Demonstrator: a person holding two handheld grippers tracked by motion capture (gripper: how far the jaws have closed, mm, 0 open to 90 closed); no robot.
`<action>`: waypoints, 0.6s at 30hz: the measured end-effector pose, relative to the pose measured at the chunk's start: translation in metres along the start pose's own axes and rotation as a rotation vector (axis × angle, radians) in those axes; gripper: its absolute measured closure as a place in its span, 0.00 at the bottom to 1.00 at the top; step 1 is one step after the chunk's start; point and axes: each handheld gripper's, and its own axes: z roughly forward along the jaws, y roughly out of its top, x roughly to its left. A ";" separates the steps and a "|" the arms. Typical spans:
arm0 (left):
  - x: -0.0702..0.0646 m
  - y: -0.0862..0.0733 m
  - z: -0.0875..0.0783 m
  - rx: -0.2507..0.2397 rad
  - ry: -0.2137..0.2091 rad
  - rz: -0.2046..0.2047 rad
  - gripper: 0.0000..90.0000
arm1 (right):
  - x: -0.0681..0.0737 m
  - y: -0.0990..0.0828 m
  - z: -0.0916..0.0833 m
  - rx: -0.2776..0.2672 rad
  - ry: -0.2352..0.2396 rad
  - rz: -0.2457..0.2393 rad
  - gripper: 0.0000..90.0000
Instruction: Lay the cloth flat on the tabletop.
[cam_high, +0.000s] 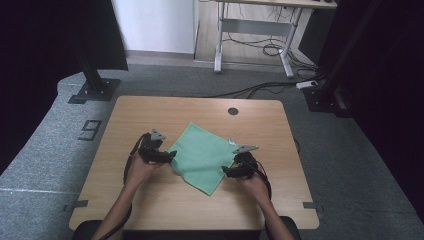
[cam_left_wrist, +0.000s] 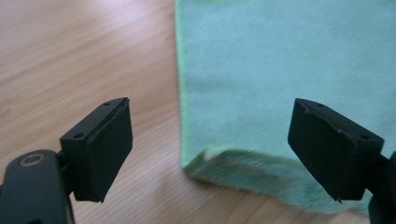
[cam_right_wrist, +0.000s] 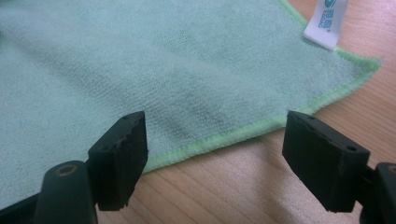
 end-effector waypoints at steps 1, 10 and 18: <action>0.002 -0.002 0.001 0.007 0.004 -0.001 0.16 | 0.000 -0.001 0.000 -0.002 -0.003 -0.003 0.24; 0.013 -0.032 -0.001 0.052 0.017 -0.023 0.16 | 0.009 -0.004 0.007 0.011 -0.034 -0.023 0.19; 0.012 -0.044 0.004 0.057 0.010 -0.026 0.16 | 0.014 -0.006 0.008 0.024 -0.056 -0.072 0.15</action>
